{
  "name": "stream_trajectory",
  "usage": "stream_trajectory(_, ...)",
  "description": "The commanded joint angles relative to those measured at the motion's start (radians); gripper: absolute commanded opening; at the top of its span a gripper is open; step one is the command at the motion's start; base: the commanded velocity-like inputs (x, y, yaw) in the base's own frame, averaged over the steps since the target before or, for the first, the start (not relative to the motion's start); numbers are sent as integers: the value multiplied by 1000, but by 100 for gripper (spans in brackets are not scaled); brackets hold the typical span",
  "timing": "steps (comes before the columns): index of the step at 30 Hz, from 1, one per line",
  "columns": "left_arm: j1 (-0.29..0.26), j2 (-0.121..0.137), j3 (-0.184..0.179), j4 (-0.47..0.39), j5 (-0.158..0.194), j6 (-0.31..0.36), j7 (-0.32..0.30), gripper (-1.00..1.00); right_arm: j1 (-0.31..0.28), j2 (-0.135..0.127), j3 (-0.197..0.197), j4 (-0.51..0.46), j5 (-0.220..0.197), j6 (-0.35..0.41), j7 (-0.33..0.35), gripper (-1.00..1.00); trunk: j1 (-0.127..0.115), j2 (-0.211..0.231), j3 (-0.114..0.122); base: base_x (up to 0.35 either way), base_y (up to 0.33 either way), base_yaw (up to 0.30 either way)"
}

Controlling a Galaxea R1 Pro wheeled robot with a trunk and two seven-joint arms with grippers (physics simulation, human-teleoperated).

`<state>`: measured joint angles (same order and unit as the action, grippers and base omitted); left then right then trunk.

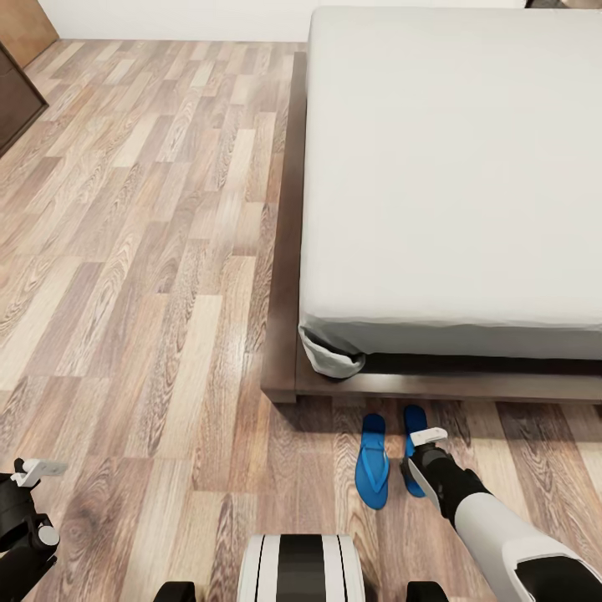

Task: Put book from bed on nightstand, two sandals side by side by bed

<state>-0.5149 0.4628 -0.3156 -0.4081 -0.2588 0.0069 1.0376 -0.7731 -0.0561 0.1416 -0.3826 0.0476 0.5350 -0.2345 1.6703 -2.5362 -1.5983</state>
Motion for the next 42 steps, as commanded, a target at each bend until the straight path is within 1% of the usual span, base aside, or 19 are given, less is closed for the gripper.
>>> stream_trajectory(1,-1,0,-3,1,-1,1,4,100,0,-1,6,-2,5,8,0,100,-1,0,3,0,0,0)
stream_trajectory(5,-1,0,-3,1,-1,1,4,100,0,-2,6,-4,5,8,0,100,-2,1,19,0,0,0)
stream_trajectory(27,-1,3,-2,0,0,0,4,100,0,-7,4,-4,5,8,0,100,-2,1,19,0,0,0)
stream_trajectory(29,-1,8,-2,0,0,1,4,100,0,-7,4,-4,5,8,0,100,-3,1,27,0,0,0)
stream_trajectory(31,-1,19,-2,1,0,0,4,100,0,-7,4,-4,5,8,0,100,-4,2,34,0,0,0)
stream_trajectory(32,-1,32,-2,0,0,0,4,100,0,-7,4,-4,5,8,0,100,-4,2,34,0,0,0)
stream_trajectory(37,-1,72,-2,-1,1,1,2,100,0,-7,4,-5,6,8,0,100,-4,2,34,0,0,0)
stream_trajectory(38,-1,84,-2,-1,1,1,2,100,0,-7,4,-5,6,8,0,100,-5,2,38,0,0,0)
stream_trajectory(41,-1,97,-2,-1,1,1,2,100,0,-7,4,-5,6,8,0,100,-6,3,50,0,0,0)
stream_trajectory(42,-1,101,-2,-1,1,1,2,100,0,-7,4,-5,6,8,0,100,-6,3,50,0,0,0)
